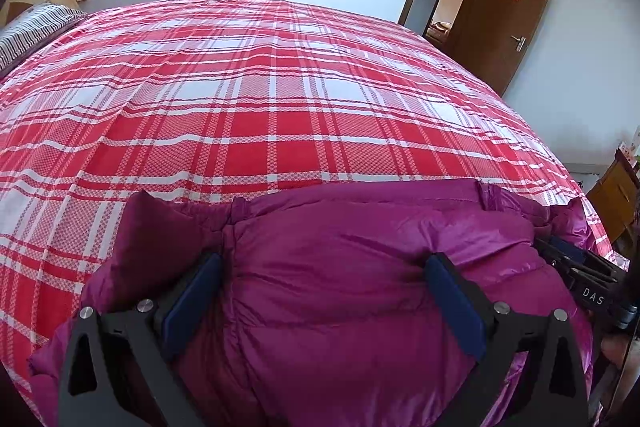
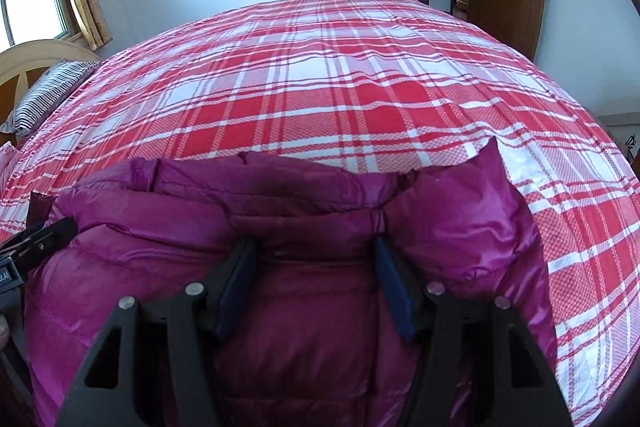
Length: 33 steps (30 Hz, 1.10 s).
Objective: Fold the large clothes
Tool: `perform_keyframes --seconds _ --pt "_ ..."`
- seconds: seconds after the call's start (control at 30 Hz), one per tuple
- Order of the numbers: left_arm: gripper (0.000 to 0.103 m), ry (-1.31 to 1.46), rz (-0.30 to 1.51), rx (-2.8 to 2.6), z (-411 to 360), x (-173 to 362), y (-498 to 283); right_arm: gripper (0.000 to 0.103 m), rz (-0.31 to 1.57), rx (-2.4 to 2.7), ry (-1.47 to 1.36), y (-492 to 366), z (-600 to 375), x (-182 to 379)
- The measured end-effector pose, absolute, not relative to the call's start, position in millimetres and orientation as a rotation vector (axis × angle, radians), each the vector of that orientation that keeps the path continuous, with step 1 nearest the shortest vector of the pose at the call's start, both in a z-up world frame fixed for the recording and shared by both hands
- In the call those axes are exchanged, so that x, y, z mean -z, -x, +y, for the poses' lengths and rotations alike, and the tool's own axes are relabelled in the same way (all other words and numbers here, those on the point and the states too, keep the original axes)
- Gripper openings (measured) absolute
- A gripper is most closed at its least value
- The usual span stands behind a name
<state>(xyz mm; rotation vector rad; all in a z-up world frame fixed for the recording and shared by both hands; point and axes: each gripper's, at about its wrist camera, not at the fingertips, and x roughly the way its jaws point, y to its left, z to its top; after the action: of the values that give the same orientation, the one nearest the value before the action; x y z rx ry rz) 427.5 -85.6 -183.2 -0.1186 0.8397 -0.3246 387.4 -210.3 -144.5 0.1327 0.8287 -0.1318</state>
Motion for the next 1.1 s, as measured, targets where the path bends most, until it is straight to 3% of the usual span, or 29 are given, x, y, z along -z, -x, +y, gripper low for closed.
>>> perform_keyframes --seconds 0.17,0.5,0.7,1.1 --pt "0.102 0.091 0.840 0.302 -89 183 -428 0.064 0.828 0.132 -0.134 -389 -209 144" --pt "0.102 -0.253 0.748 0.174 -119 151 -393 0.075 0.849 0.115 -0.107 -388 -201 134" --pt "0.102 -0.172 0.807 0.134 -89 172 -409 0.084 0.763 0.050 -0.110 -379 -163 111" --pt "0.102 -0.097 0.837 0.130 -85 187 -415 0.092 0.866 0.014 0.024 -402 -132 149"
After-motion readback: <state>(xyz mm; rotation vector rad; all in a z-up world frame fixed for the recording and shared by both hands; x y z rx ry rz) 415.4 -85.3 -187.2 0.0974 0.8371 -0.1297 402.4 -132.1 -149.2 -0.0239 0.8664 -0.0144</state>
